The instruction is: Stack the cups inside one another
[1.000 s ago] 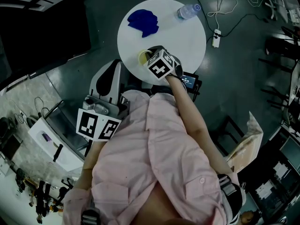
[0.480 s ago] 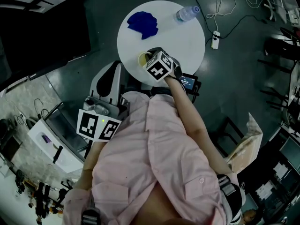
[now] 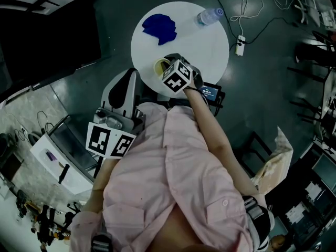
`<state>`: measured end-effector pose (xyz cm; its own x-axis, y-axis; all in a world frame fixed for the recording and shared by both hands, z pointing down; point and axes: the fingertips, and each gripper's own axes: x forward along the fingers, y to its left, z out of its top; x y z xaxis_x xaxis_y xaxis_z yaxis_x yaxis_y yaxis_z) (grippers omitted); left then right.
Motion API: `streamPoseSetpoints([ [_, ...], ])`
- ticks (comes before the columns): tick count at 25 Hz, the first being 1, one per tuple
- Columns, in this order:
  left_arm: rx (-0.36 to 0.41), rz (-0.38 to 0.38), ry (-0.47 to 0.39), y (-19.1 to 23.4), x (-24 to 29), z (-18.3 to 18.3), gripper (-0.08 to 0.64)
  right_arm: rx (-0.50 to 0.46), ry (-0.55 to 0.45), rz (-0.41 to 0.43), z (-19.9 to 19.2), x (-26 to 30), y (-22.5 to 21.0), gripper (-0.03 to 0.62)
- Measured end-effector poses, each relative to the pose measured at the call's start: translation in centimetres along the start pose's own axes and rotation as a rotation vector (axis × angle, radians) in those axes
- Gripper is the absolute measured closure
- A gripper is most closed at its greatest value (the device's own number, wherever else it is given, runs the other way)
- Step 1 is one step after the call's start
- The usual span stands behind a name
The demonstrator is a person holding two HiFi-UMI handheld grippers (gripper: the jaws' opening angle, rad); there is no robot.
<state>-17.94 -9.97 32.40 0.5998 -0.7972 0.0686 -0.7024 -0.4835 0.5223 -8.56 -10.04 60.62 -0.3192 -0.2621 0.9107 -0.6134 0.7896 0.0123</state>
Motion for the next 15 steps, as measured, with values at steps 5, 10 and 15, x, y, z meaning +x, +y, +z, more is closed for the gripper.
streamPoseSetpoints([
  [5, -0.006, 0.011, -0.005, 0.16, -0.07, 0.17, 0.551, -0.011, -0.012, -0.005, 0.3, -0.11, -0.12, 0.551],
  [10, -0.009, 0.015, -0.006, 0.3, -0.18, 0.12, 0.551, -0.011, -0.019, 0.0, 0.44, 0.07, 0.01, 0.51],
  [15, -0.007, 0.014, -0.005, 0.31, -0.21, 0.03, 0.551, -0.003, -0.023, -0.003, 0.55, 0.2, -0.07, 0.462],
])
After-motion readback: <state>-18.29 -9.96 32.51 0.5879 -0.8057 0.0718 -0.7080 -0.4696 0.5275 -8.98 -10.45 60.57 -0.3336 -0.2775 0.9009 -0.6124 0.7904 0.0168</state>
